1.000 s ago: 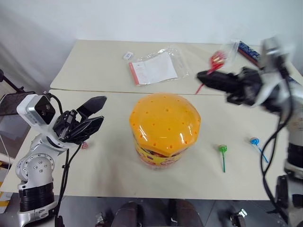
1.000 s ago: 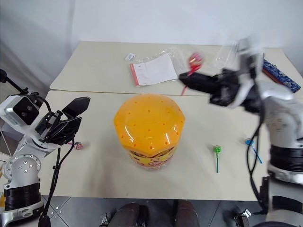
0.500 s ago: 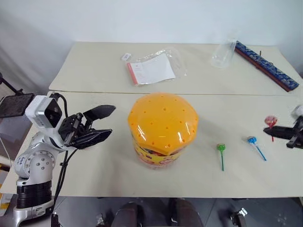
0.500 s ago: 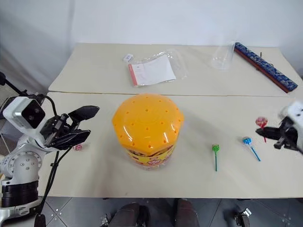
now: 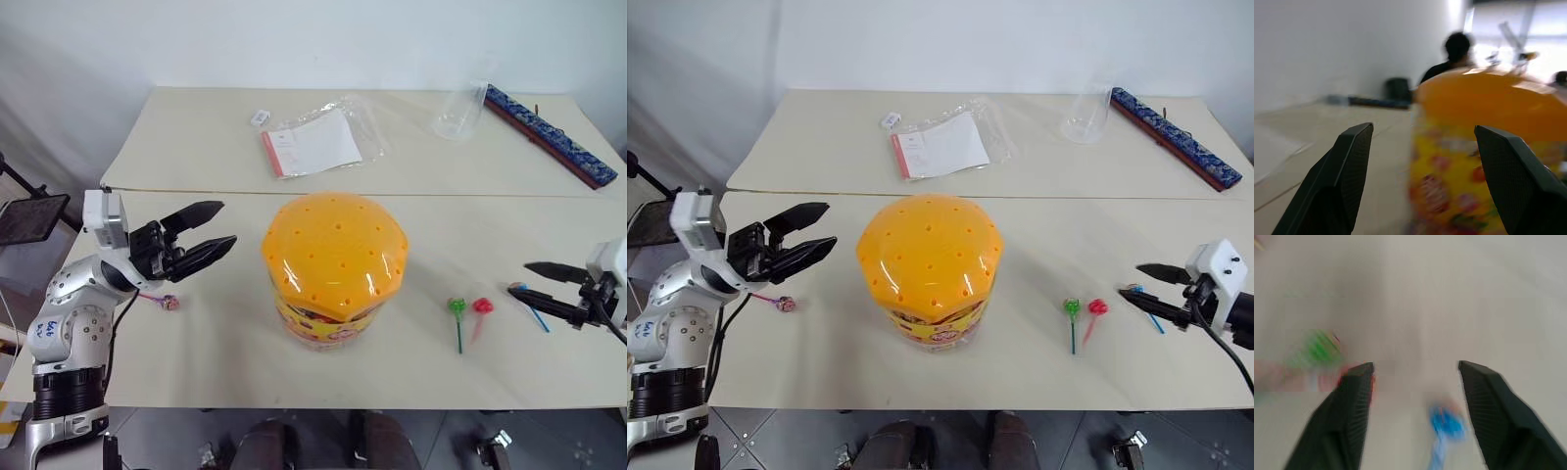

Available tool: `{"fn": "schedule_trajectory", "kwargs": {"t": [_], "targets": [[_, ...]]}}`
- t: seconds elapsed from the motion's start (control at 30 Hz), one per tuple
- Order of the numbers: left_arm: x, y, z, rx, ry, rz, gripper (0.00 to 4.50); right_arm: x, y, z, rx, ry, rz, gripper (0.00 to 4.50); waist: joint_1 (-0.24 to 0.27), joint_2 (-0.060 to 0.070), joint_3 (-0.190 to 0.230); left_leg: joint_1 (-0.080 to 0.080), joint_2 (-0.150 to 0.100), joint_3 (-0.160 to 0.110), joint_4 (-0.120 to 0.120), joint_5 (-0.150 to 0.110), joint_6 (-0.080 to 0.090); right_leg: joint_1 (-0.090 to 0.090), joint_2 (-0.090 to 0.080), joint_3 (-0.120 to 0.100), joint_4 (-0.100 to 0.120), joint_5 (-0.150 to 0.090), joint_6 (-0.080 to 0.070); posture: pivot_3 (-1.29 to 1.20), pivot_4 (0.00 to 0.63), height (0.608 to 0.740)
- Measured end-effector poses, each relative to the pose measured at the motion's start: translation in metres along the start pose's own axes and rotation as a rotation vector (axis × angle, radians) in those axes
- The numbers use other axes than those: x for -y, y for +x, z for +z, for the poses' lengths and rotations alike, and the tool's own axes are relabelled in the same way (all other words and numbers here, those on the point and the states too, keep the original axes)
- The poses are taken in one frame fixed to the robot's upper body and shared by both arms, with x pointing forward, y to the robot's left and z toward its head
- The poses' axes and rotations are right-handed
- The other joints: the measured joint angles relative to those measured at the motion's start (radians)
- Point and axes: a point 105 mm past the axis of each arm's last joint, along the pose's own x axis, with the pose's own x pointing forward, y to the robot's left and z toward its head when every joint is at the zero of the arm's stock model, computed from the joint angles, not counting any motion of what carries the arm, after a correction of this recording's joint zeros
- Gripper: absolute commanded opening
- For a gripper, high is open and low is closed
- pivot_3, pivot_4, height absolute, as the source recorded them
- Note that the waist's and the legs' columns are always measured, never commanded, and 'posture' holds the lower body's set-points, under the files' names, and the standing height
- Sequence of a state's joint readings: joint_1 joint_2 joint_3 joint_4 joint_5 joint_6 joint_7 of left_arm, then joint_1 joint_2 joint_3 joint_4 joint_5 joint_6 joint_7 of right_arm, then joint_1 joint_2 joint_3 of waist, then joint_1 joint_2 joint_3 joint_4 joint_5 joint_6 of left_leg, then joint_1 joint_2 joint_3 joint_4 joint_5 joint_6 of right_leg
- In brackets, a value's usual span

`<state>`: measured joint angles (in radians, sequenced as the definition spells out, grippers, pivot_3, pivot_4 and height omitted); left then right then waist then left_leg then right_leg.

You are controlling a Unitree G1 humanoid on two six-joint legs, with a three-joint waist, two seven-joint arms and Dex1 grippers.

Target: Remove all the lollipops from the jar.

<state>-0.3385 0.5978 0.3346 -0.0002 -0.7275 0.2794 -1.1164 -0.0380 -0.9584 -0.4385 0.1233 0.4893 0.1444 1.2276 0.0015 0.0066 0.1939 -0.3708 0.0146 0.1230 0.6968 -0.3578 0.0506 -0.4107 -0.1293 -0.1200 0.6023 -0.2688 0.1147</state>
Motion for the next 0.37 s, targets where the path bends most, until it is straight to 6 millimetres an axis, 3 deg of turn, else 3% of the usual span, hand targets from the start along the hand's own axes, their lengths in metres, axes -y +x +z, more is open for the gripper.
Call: {"fn": "schedule_trajectory", "kwargs": {"t": [0.07, 0.27, 0.37], "targets": [[-0.003, -0.008, -0.008, -0.053, 0.057, 0.035, 3.52, -0.015, 0.004, 0.009, 0.034, -0.041, 0.085, 4.49, -0.001, 0.0, 0.0, 0.0, 0.0, 0.0, -0.001, -0.001, -0.001, -0.001, -0.001, 0.0, 0.0, 0.0, 0.0, 0.0, 0.15, 0.74], [-0.011, -0.023, -0.025, -0.215, 0.17, 0.176, 3.52, -0.043, 0.036, 0.055, 0.191, -0.24, 0.247, 4.49, -0.004, 0.0, 0.0, 0.001, 0.001, -0.001, 0.0, -0.001, -0.001, 0.0, -0.004, 0.0, 0.0, 0.0, 0.0, 0.0, 0.15, 0.74], [-0.011, -0.028, -0.039, -0.283, 0.244, 0.286, 3.52, -0.057, 0.054, 0.055, 0.254, -0.237, 0.297, 4.49, 0.001, 0.0, 0.0, 0.0, 0.001, -0.004, -0.001, -0.002, -0.002, 0.0, -0.005, 0.002, 0.001, 0.0, 0.0, 0.0, 0.15, 0.74]]}}
